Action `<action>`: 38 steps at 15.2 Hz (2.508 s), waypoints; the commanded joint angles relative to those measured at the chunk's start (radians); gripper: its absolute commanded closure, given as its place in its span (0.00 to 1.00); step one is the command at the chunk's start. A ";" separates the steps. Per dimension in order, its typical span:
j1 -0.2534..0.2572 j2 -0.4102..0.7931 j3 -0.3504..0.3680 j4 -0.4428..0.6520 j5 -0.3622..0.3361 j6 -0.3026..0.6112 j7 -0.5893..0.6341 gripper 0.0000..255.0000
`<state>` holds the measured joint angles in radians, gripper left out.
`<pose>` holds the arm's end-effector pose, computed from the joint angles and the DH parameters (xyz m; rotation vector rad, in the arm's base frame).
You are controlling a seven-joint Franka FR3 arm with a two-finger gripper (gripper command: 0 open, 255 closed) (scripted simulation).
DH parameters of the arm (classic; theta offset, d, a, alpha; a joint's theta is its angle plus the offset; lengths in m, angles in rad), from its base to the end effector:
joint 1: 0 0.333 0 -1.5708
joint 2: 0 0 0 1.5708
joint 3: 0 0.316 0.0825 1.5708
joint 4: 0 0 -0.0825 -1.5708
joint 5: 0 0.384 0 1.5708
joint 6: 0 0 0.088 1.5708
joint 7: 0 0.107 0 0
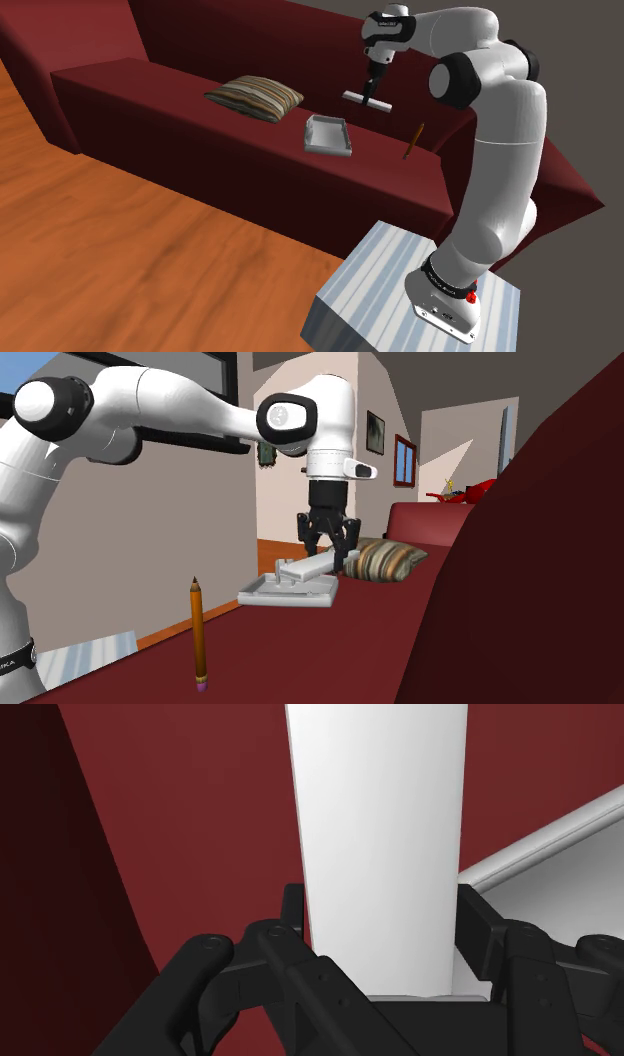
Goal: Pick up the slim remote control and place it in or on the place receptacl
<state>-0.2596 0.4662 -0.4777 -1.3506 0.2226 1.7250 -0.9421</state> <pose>0.5562 -0.3953 0.4762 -3.0874 -0.3186 0.0313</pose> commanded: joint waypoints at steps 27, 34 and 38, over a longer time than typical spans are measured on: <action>0.278 -0.176 0.080 -0.260 -0.082 0.116 0.330 1.00; 0.279 -0.161 0.083 -0.320 -0.074 0.190 0.322 1.00; 0.279 -0.161 0.084 -0.320 -0.073 0.190 0.322 1.00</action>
<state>0.0191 0.3053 -0.3941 -1.6707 0.1490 1.9144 -0.6196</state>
